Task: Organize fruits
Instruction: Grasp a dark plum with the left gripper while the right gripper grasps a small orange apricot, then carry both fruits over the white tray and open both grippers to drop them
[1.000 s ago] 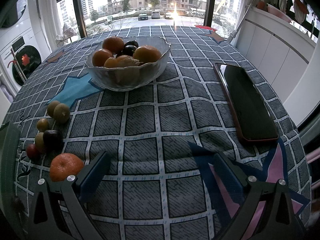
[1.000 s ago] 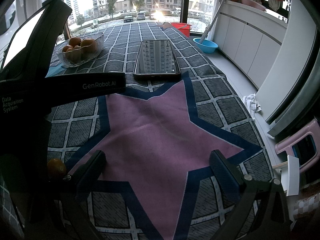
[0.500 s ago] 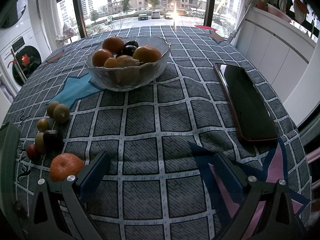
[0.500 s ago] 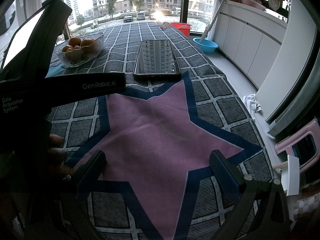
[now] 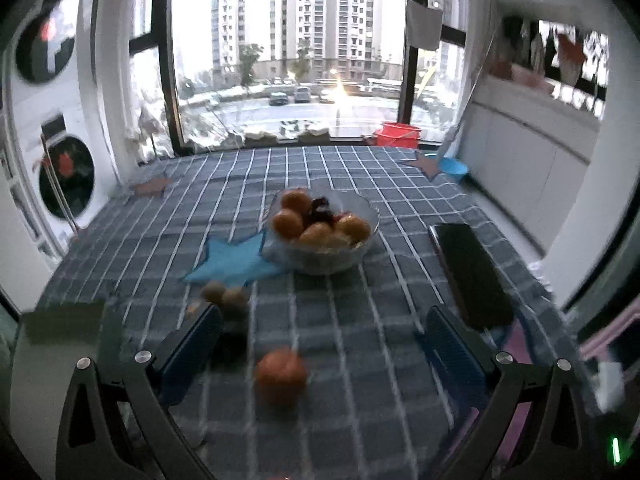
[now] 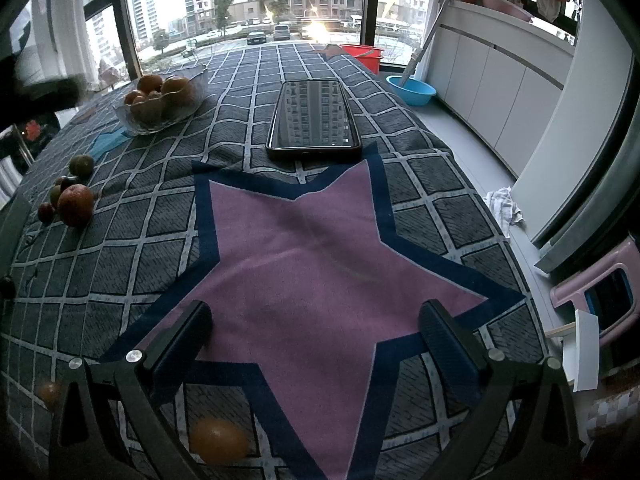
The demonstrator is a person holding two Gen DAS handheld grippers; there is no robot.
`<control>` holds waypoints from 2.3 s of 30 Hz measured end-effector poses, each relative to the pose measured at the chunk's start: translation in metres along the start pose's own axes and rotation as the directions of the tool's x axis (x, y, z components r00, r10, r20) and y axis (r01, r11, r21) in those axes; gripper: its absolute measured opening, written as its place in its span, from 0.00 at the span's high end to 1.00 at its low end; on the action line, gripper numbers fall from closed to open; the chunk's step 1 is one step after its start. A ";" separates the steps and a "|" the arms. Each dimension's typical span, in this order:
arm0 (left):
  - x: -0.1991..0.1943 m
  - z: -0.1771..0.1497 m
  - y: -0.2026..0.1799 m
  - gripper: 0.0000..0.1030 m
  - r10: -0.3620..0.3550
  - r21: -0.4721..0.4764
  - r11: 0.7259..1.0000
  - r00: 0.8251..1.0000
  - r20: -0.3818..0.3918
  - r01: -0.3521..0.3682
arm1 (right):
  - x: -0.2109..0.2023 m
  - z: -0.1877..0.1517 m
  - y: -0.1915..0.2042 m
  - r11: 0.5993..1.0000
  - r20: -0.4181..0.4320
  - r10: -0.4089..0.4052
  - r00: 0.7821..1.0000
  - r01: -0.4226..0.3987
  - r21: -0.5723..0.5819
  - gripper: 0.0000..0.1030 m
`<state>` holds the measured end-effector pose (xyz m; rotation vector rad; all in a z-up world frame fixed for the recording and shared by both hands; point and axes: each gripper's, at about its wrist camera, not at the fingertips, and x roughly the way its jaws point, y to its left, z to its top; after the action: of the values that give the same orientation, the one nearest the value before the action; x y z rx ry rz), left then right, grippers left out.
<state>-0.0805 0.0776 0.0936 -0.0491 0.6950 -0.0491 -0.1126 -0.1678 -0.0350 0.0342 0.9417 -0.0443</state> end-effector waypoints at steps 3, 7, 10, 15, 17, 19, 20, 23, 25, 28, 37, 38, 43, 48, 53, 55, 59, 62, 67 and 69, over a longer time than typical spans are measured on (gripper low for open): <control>-0.020 -0.028 0.029 0.00 -0.017 -0.033 0.999 1.000 -0.021 0.016 | 0.001 0.001 0.000 1.000 -0.004 0.001 1.000 -0.001 -0.003 0.00; -0.033 -0.086 0.052 0.00 0.002 -0.010 1.000 0.997 -0.080 -0.002 | -0.001 0.003 0.000 1.000 -0.034 0.016 0.999 -0.016 -0.009 0.00; -0.033 -0.108 0.065 0.00 0.009 -0.004 1.000 0.994 -0.111 -0.009 | -0.022 -0.006 0.002 0.992 0.003 0.129 0.992 -0.129 -0.006 0.00; -0.030 -0.120 0.074 0.00 0.055 0.047 0.998 0.992 -0.115 -0.050 | -0.047 -0.024 0.031 0.961 -0.002 0.260 0.965 -0.259 -0.097 0.00; -0.027 -0.121 0.082 0.00 0.079 0.068 0.995 0.990 -0.113 -0.072 | -0.050 -0.028 0.045 0.947 -0.021 0.294 0.956 -0.294 -0.127 0.00; -0.024 -0.121 0.096 0.00 0.119 0.082 0.991 0.986 -0.114 -0.110 | -0.054 -0.032 0.062 0.936 -0.027 0.306 0.952 -0.306 -0.173 0.00; -0.023 -0.121 0.105 0.00 0.140 0.084 0.988 0.983 -0.120 -0.131 | -0.057 -0.035 0.069 0.931 -0.019 0.305 0.952 -0.302 -0.205 0.00; -0.024 -0.118 0.125 0.00 0.155 0.058 0.987 0.978 -0.141 -0.149 | -0.063 -0.040 0.092 0.904 -0.011 0.333 0.943 -0.323 -0.281 0.00; -0.025 -0.119 0.130 0.00 0.155 0.039 0.988 0.976 -0.154 -0.151 | -0.064 -0.044 0.107 0.891 -0.003 0.321 0.947 -0.304 -0.336 0.01; -0.022 -0.125 0.126 0.00 0.205 0.068 0.978 0.960 -0.190 -0.196 | -0.065 -0.050 0.123 0.872 -0.009 0.310 0.951 -0.288 -0.396 0.17; -0.021 -0.121 0.130 0.00 0.208 -0.008 0.976 0.939 -0.274 -0.219 | -0.054 -0.055 0.125 0.882 -0.057 0.297 0.953 -0.297 -0.366 0.78; -0.020 -0.118 0.129 0.00 0.213 -0.008 0.974 0.936 -0.278 -0.224 | -0.053 -0.052 0.117 0.888 -0.068 0.317 0.946 -0.322 -0.330 0.78; -0.025 -0.101 0.117 0.00 0.239 0.013 0.970 0.950 -0.203 -0.241 | -0.056 -0.047 0.094 0.892 -0.056 0.369 0.928 -0.371 -0.258 0.78; 0.000 -0.094 0.117 0.27 0.255 0.024 0.966 0.932 -0.259 -0.257 | -0.063 -0.041 0.070 0.900 -0.022 0.391 0.920 -0.387 -0.203 0.78; 0.006 -0.090 0.117 0.63 0.203 -0.027 0.976 0.943 -0.263 -0.217 | -0.070 -0.036 0.045 0.910 0.019 0.391 0.920 -0.384 -0.154 0.78; 0.007 -0.090 0.113 0.70 0.192 -0.030 0.978 0.946 -0.263 -0.207 | -0.071 -0.036 0.036 0.913 0.029 0.390 0.921 -0.382 -0.139 0.78; 0.001 -0.093 0.115 0.70 0.133 -0.077 0.985 0.960 -0.247 -0.156 | -0.074 -0.037 0.023 0.917 0.040 0.385 0.922 -0.378 -0.123 0.77; -0.017 -0.091 0.119 0.70 0.103 -0.108 0.986 0.972 -0.210 -0.128 | -0.077 -0.037 0.015 0.916 0.048 0.392 0.919 -0.385 -0.113 0.77; -0.051 -0.084 0.138 0.70 0.114 -0.142 0.981 0.983 -0.144 -0.135 | -0.084 -0.039 0.002 0.921 0.074 0.385 0.920 -0.379 -0.088 0.77; -0.062 -0.082 0.149 0.70 0.129 -0.159 0.976 0.984 -0.126 -0.148 | -0.085 -0.038 -0.005 0.925 0.076 0.380 0.922 -0.376 -0.064 0.77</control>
<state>-0.1767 0.2272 0.0609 -0.1604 0.8148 0.1424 -0.1933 -0.1691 0.0113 0.1676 0.8353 0.3338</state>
